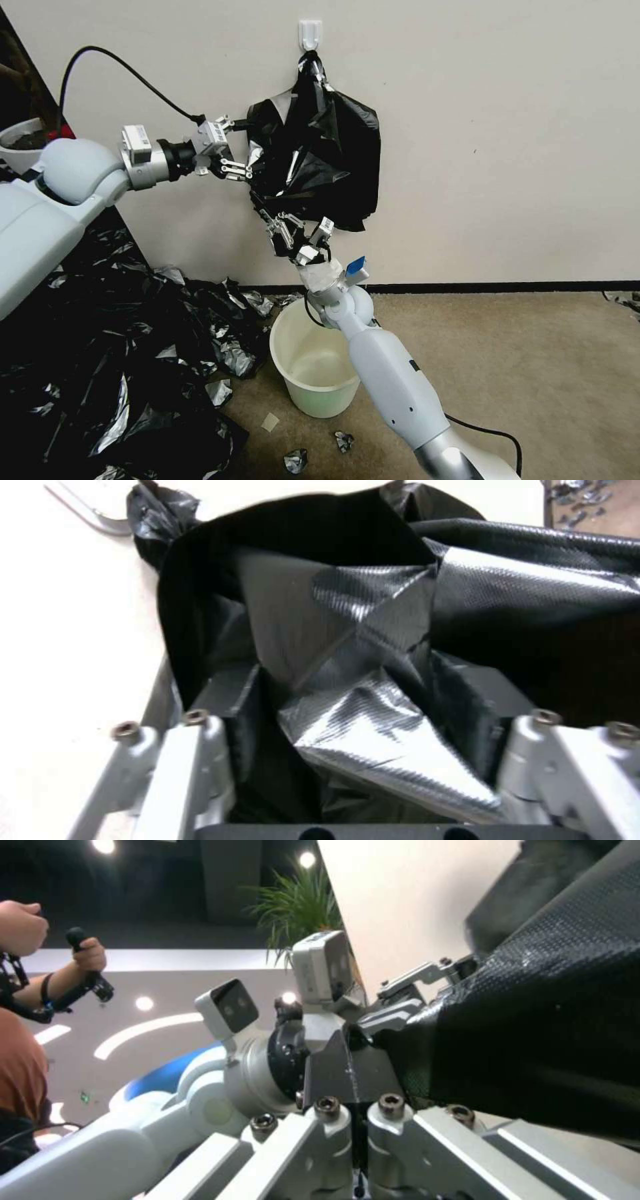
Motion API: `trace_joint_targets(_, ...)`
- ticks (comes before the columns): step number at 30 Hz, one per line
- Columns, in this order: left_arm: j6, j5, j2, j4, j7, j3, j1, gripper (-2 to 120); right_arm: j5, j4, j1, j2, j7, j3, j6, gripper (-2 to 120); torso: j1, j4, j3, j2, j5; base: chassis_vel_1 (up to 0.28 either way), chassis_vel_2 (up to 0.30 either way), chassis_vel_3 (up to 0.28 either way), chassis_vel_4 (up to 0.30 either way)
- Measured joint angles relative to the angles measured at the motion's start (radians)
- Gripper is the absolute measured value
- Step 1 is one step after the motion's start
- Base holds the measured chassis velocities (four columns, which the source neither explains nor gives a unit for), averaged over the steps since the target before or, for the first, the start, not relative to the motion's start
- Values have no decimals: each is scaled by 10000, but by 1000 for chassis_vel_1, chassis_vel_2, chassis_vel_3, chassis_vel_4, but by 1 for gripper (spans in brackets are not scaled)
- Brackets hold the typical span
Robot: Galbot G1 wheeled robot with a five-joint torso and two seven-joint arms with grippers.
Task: Place a trash bag onto the trash bin.
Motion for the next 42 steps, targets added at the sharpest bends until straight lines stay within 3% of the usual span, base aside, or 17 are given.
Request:
trace_joint_targets(9,202,-423,85,-357,-708,-531,680,32,-46,276,-234,-178,503,62,102,0,0,0,0,0,1,0,0,0,0)
trace_joint_targets(12,292,-898,106,-635,-998,-979,1284,15,-349,632,-514,-372,1615,-70,394,0,0,1,0,0,1,0,0,0,0)
trace_joint_targets(15,295,-1250,93,-790,-1178,-1387,1762,9,-932,987,-861,-600,2816,-174,693,0,-1,1,0,1,1,0,0,0,0)
trace_joint_targets(17,313,-1694,59,-971,-1335,-1883,2296,0,-1908,1453,-1362,-925,3745,-157,960,7,-1,2,0,2,1,0,0,0,0)
trace_joint_targets(21,392,-2330,-27,-1320,-1533,-2674,3252,0,-3638,2902,-2659,-1693,4726,170,1647,22,-1,-1,-1,1,4,0,0,0,0)
trace_joint_targets(23,408,-2574,-71,-1506,-1645,-2943,3751,0,-4092,4239,-3414,-2290,5492,374,1699,32,-2,-2,-1,2,3,0,0,0,0)
trace_joint_targets(24,408,-2574,-71,-1506,-1645,-2943,3751,0,-4092,4239,-3414,-2290,5492,374,1699,32,-2,-2,-1,2,3,0,0,0,0)
trace_joint_targets(28,409,-3008,-301,-1859,-2036,-3252,4532,0,-5247,6660,-3498,-3798,8534,602,376,49,-1,-5,-2,3,2,0,0,0,0)
trace_joint_targets(29,409,-3008,-301,-1859,-2036,-3252,4532,0,-5247,6660,-3498,-3798,8534,602,376,49,-1,-5,-2,3,2,0,0,0,0)
trace_joint_targets(32,405,-3172,-547,-1929,-2448,-3294,4732,0,-6002,7398,-2029,-5191,10017,94,-1572,65,-2,-3,-1,1,5,0,0,0,0)
trace_joint_targets(33,404,-3176,-599,-1925,-2515,-3269,4736,0,-6093,7437,-1360,-5568,10188,-245,-2284,68,-2,-2,0,2,4,0,0,0,0)
trace_joint_targets(34,404,-3176,-599,-1925,-2515,-3269,4736,0,-6093,7437,-1360,-5568,10188,-245,-2284,68,-2,-2,0,2,4,0,0,0,0)
trace_joint_targets(37,402,-3176,-677,-1869,-2659,-3063,4618,0,-6278,7239,1059,-6401,10462,-1622,-4278,81,-2,0,0,2,3,0,0,0,0)
trace_joint_targets(40,401,-3176,-751,-1826,-2721,-2976,4495,0,-6400,6761,2756,-6579,10389,-2574,-5134,91,-1,4,0,1,3,0,0,0,0)
trace_joint_targets(42,408,-3202,-815,-1802,-2773,-2945,4441,0,-6654,6421,3896,-6617,10112,-3202,-6403,97,-1,4,1,1,0,0,0,0,0)
